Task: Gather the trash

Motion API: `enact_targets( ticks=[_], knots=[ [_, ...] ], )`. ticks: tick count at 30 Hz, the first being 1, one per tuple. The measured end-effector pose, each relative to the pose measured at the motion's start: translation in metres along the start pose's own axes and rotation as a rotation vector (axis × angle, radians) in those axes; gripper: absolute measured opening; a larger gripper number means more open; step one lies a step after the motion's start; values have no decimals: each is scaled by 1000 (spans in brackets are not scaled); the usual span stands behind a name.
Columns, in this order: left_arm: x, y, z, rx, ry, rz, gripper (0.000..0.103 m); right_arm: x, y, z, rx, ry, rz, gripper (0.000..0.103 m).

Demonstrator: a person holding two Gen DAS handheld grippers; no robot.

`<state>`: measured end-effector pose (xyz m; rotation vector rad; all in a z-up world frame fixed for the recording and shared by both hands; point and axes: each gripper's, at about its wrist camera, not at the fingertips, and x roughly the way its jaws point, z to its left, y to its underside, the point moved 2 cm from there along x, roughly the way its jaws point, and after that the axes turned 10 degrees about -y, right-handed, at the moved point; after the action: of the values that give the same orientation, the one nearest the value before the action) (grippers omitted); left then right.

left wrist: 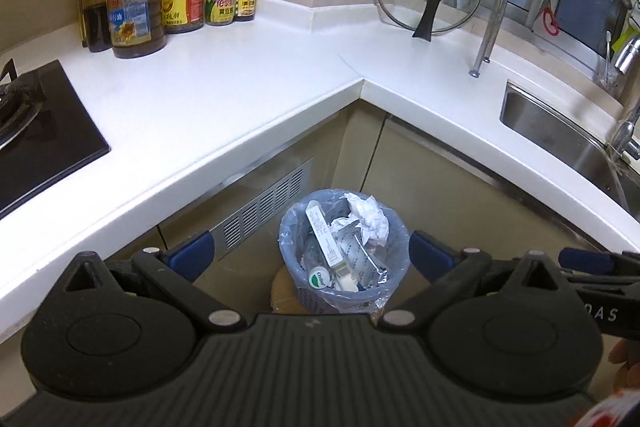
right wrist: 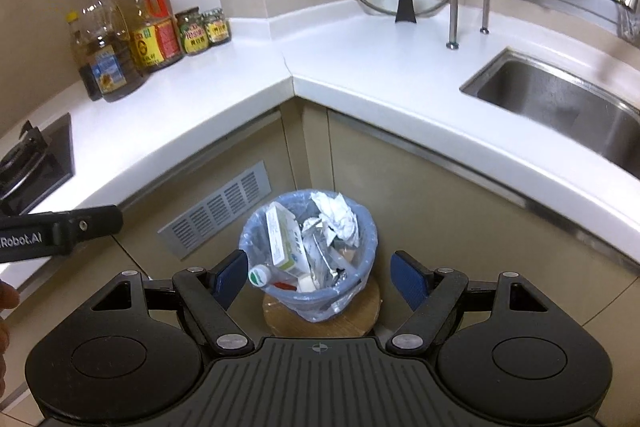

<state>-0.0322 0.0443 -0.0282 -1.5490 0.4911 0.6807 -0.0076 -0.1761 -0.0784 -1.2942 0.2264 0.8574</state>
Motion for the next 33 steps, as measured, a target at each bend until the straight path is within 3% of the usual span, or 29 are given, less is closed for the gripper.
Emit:
enact_targets(
  ticks=[33],
  knots=[
    [-18,-8,-16,23,-5,-44,103,-35,-21,-2,-31,10,-97,78]
  ],
)
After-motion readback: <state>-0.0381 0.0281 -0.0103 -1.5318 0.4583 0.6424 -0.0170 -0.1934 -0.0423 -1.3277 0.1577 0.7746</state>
